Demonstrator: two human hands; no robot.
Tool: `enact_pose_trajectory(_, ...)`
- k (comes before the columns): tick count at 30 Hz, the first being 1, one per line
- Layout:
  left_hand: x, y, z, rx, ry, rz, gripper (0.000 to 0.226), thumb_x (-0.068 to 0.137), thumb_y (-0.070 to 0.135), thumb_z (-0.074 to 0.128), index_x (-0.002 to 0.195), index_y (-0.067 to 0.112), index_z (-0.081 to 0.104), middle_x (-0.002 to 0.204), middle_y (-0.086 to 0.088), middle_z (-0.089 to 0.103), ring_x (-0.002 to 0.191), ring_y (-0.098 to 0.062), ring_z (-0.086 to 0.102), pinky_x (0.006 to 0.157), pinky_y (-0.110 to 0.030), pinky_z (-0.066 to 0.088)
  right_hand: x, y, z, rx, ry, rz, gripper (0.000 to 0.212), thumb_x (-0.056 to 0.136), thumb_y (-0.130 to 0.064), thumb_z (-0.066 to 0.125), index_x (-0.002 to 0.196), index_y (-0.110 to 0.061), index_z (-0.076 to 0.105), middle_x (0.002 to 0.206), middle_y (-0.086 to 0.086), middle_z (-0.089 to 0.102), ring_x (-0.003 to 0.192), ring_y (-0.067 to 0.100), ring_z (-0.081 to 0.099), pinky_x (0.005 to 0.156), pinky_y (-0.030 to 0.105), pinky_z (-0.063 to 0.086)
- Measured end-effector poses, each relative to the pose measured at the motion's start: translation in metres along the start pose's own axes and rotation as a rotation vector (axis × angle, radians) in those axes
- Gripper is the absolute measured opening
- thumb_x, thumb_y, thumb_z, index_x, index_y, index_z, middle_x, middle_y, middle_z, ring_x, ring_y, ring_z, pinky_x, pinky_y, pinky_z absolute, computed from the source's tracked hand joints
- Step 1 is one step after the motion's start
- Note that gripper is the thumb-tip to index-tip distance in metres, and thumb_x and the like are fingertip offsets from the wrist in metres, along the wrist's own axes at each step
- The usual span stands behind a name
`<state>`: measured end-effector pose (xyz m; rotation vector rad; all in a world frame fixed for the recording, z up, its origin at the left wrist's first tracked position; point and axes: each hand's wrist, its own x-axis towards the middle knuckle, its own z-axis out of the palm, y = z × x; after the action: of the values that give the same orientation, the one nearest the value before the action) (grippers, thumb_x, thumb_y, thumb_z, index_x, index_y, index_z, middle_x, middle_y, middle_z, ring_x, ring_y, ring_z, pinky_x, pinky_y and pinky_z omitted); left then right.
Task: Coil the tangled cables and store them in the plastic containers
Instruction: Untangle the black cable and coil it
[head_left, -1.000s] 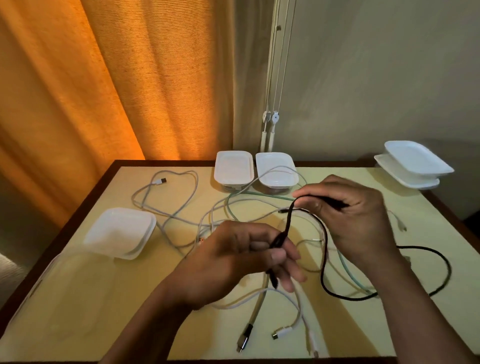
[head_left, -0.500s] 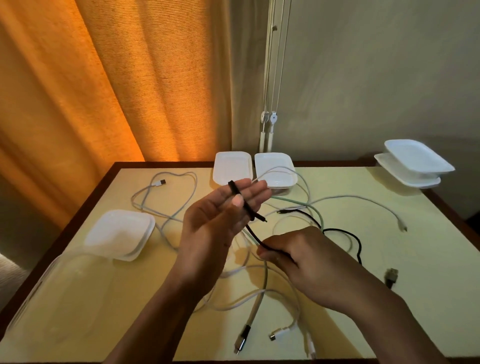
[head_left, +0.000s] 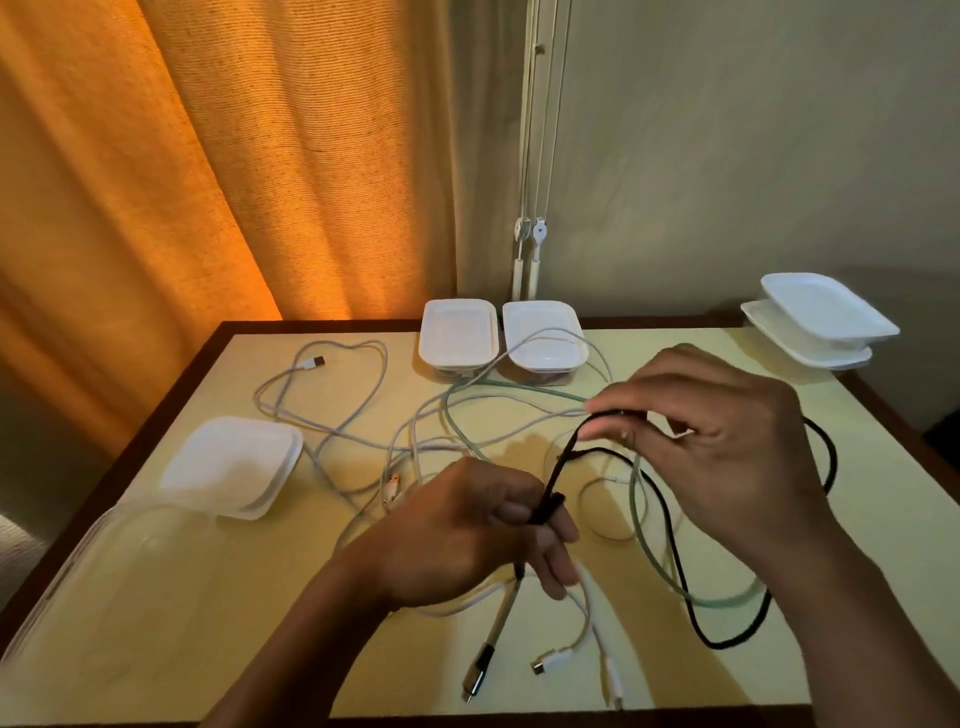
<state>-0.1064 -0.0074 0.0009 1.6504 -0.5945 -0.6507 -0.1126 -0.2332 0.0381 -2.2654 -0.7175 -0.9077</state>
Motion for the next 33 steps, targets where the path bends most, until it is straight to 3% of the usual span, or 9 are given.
enact_pose_trajectory(3, -0.004, 0.002, 0.003, -0.152, -0.126, 0.067, 0.018, 0.102, -0.005, 0.052, 0.115, -0.014, 0.061, 0.109, -0.030, 0.072, 0.101, -0.045, 0.073, 0.088, -0.049, 0.057, 0.000, 0.010, 0.009, 0.174, 0.029, 0.140, 0.015, 0.078, -0.020, 0.083, 0.092, -0.014, 0.082, 0.083, -0.012, 0.068, 0.076, -0.004, 0.060, 0.073, 0.011, 0.041)
enact_pose_trajectory(6, -0.007, 0.004, 0.004, -0.323, -0.156, 0.182, 0.022, 0.102, -0.003, 0.050, 0.118, -0.012, 0.061, 0.116, -0.034, 0.069, 0.107, -0.045, 0.070, 0.096, -0.047, 0.054, -0.010, 0.021, 0.030, 0.459, -0.096, 0.359, 0.009, 0.085, -0.018, 0.079, 0.093, -0.020, 0.082, 0.084, -0.008, 0.075, 0.080, 0.010, 0.070, 0.074, 0.020, 0.052)
enact_pose_trajectory(9, -0.004, 0.005, 0.005, -0.500, 0.043, 0.327, 0.027, 0.098, 0.002, 0.051, 0.120, -0.004, 0.065, 0.119, -0.032, 0.069, 0.109, -0.044, 0.070, 0.096, -0.043, 0.054, -0.022, 0.025, 0.045, 0.576, -0.285, 0.544, 0.012, 0.090, -0.019, 0.073, 0.090, -0.027, 0.082, 0.081, 0.002, 0.076, 0.074, 0.017, 0.069, 0.071, 0.026, 0.052)
enact_pose_trajectory(14, 0.003, 0.006, 0.001, -0.629, 0.410, 0.410, 0.033, 0.100, 0.002, 0.048, 0.131, -0.003, 0.057, 0.130, -0.021, 0.068, 0.124, -0.034, 0.065, 0.100, -0.032, 0.054, -0.023, 0.012, 0.049, 0.452, -0.559, 0.582, 0.015, 0.098, -0.028, 0.066, 0.097, -0.031, 0.081, 0.058, -0.005, 0.064, 0.053, 0.001, 0.051, 0.057, 0.016, 0.038)
enact_pose_trajectory(18, 0.006, -0.002, -0.003, -0.395, 0.593, 0.389, 0.034, 0.099, 0.004, 0.049, 0.132, 0.006, 0.059, 0.128, -0.009, 0.072, 0.124, -0.023, 0.066, 0.104, -0.028, 0.051, -0.022, -0.002, 0.046, 0.208, -0.659, 0.464, 0.019, 0.102, -0.029, 0.060, 0.110, -0.032, 0.076, 0.076, -0.022, 0.070, 0.070, -0.003, 0.062, 0.068, 0.022, 0.050)
enact_pose_trajectory(22, 0.008, -0.015, -0.008, -0.158, 0.596, 0.294, 0.033, 0.104, -0.003, 0.047, 0.134, 0.007, 0.057, 0.126, -0.001, 0.073, 0.122, -0.016, 0.067, 0.104, -0.027, 0.051, -0.020, -0.008, 0.037, -0.031, -0.691, 0.313, 0.024, 0.104, -0.036, 0.050, 0.104, -0.023, 0.070, 0.089, -0.004, 0.072, 0.083, 0.013, 0.064, 0.073, 0.042, 0.053)
enact_pose_trajectory(26, 0.008, -0.015, -0.009, -0.038, 0.518, 0.185, 0.032, 0.105, -0.003, 0.045, 0.133, 0.004, 0.058, 0.124, 0.000, 0.074, 0.118, -0.010, 0.068, 0.095, -0.015, 0.050, -0.018, -0.013, 0.031, -0.127, -0.692, 0.200, 0.023, 0.103, -0.033, 0.049, 0.105, -0.027, 0.071, 0.090, -0.007, 0.068, 0.087, 0.012, 0.061, 0.074, 0.041, 0.051)
enact_pose_trajectory(29, 0.008, -0.015, -0.009, 0.059, 0.533, 0.127, 0.031, 0.106, 0.000, 0.045, 0.134, 0.008, 0.058, 0.123, 0.004, 0.074, 0.116, -0.003, 0.068, 0.097, -0.017, 0.051, -0.018, -0.015, 0.030, -0.131, -0.657, 0.140, 0.022, 0.101, -0.033, 0.051, 0.103, -0.029, 0.072, 0.087, -0.009, 0.066, 0.084, 0.011, 0.060, 0.070, 0.038, 0.051)
enact_pose_trajectory(33, 0.008, -0.021, -0.002, 0.524, 0.487, 0.111, 0.026, 0.105, 0.012, 0.051, 0.125, 0.025, 0.062, 0.106, 0.026, 0.072, 0.106, 0.009, 0.065, 0.091, -0.017, 0.052, -0.018, -0.015, 0.029, -0.136, -0.536, 0.015, 0.020, 0.093, -0.038, 0.056, 0.090, -0.033, 0.075, 0.074, -0.015, 0.063, 0.071, 0.008, 0.058, 0.056, 0.030, 0.049)
